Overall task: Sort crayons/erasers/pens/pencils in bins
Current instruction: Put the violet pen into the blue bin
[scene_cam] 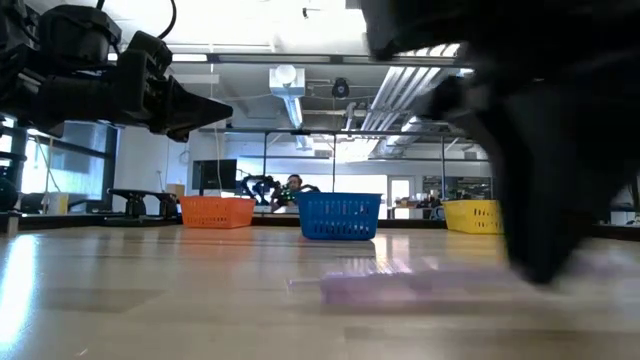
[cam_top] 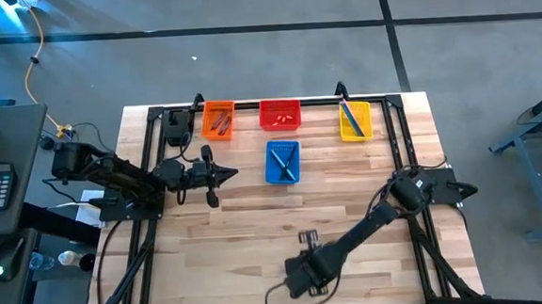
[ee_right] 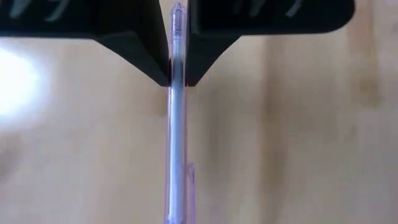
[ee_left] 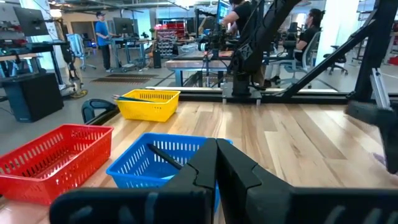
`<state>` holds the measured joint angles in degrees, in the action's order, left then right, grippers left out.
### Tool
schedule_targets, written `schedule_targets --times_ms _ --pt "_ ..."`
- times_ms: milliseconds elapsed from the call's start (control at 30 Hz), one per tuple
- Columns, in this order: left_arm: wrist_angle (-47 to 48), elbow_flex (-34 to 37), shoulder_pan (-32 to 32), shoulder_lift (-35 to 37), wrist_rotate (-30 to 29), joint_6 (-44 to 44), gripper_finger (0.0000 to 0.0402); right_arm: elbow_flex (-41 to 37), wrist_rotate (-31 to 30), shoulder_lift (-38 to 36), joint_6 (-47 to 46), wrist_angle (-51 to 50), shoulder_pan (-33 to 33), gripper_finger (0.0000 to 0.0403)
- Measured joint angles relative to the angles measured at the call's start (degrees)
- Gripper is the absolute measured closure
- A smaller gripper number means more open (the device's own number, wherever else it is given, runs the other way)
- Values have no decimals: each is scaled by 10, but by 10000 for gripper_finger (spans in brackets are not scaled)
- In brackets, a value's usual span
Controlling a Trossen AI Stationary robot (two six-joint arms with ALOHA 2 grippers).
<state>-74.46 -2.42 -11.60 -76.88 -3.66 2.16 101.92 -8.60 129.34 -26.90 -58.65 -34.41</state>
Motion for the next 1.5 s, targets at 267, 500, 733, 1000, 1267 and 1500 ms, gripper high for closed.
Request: schedule_targets --times_ms 267,500,733,1000,1267,1500 --pt "0 0 0 0 4 -4 401 2 -71 -82 150 -82 53 391" --pt "0 0 0 0 2 15 401 3 -168 -126 420 -131 149 389" --pt "1 0 -4 0 0 15 401 3 -208 -126 672 -122 261 387" --pt "0 0 -4 0 -1 40 401 3 -197 -122 894 -79 351 386" --pt "0 0 -8 0 -17 64 401 3 -128 -105 964 -26 393 386" --pt "9 0 -13 0 -14 56 401 3 -122 -89 996 -18 418 386"
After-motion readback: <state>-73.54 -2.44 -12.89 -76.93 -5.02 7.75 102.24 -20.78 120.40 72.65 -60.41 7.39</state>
